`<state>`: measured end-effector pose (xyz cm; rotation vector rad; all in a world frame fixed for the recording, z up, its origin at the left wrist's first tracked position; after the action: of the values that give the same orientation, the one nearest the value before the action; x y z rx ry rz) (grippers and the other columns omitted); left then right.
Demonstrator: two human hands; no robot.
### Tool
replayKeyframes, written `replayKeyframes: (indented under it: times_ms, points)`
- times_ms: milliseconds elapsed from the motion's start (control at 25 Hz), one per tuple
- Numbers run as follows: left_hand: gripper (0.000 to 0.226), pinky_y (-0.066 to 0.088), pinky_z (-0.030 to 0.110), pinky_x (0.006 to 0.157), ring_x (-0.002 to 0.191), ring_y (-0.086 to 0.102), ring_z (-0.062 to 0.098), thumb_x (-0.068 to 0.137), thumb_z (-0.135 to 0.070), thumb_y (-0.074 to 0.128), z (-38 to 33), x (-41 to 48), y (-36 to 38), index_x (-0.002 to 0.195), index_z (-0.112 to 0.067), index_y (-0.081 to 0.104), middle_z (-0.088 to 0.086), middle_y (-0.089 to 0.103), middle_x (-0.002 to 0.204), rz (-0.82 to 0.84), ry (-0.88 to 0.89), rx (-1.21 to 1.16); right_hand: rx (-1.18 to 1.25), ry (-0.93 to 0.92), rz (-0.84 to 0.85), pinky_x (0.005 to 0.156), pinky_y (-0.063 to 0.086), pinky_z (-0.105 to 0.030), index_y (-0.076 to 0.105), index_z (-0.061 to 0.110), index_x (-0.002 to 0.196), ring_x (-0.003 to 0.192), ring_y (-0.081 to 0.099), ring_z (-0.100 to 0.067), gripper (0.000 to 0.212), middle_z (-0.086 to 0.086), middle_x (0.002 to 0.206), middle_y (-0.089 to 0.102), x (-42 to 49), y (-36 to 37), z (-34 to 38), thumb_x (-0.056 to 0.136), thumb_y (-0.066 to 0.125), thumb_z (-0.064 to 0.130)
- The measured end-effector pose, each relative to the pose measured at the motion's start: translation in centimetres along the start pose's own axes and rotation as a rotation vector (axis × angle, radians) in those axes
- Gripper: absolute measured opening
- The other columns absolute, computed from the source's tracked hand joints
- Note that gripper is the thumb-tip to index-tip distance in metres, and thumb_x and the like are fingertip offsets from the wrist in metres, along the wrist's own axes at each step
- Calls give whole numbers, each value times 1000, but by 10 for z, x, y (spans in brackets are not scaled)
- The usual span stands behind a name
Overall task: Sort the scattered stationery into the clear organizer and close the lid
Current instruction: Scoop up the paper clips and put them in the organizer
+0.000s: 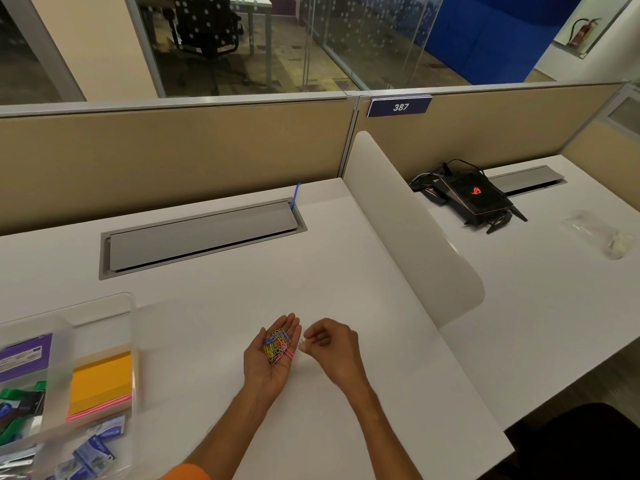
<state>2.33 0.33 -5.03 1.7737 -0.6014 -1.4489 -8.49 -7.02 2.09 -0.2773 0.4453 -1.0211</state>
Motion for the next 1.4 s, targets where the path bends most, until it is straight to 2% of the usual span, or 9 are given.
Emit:
replayKeyframes:
  times_ms: [80,200,320,400,520,680,840,1040,1400]
  points:
    - [44,61,37,77,103,69,33,103,-25,31,1,-1,0,117,5,60,22,65,123,-3,1,60,19,-35,28,67,53,-11,72,13,81,72,67,-1,14,4,81,73,4,12,16,71,80,7]
    - [46,57,39,88,106,67,31,103,-25,32,1,0,0,109,5,67,21,66,121,-13,19,115,56,-49,58,72,55,-16,74,11,84,78,70,-6,11,1,84,75,7,23,24,75,78,6]
    - [47,57,45,90,106,67,37,102,-23,34,-2,0,2,106,10,68,27,66,119,0,19,22,207,-26,-132,75,54,-16,74,22,83,82,70,-3,2,9,83,75,7,11,14,82,74,24]
    - [45,54,49,94,110,65,40,102,-22,34,-3,0,3,116,11,60,29,64,122,8,9,-38,469,100,-220,87,53,-23,73,22,94,96,69,-6,18,7,97,75,3,10,-7,92,62,36]
    - [43,52,49,94,112,63,40,102,-22,35,2,1,6,121,10,56,29,63,123,10,-7,-52,1040,336,-170,107,44,-37,67,10,115,118,62,-18,47,-5,119,70,-3,39,-32,99,42,46]
    - [43,48,45,99,118,60,39,101,-24,38,6,0,12,119,9,60,26,63,125,30,-12,-91,1473,419,-145,108,42,-44,65,2,119,119,61,-26,52,-13,123,68,-8,73,-25,102,38,43]
    - [46,51,43,96,115,63,36,100,-28,39,-10,-7,19,109,8,67,24,65,122,38,49,-69,1497,394,-165,104,46,-45,71,-1,109,115,64,-29,48,-17,119,69,-6,87,-7,102,39,34]
    - [54,56,44,91,108,67,35,101,-32,36,-41,-21,22,98,7,73,23,68,116,78,119,-99,1476,384,-120,95,51,-41,69,-2,112,114,65,-30,49,-17,119,69,-9,111,18,103,36,34]
    - [52,53,45,95,112,64,33,101,-33,35,-122,-65,7,102,4,72,21,68,117,104,242,-111,1389,379,-13,104,47,-47,66,-2,116,114,64,-32,47,-18,119,68,-30,186,68,103,37,33]
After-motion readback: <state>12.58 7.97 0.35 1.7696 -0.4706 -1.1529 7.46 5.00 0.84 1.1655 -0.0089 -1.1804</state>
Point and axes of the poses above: each hand's wrist, its own x-axis towards the middle knuckle, its own y-axis out of the palm, z = x × y, the point moved 6 cm from there along x, towards the middle knuckle
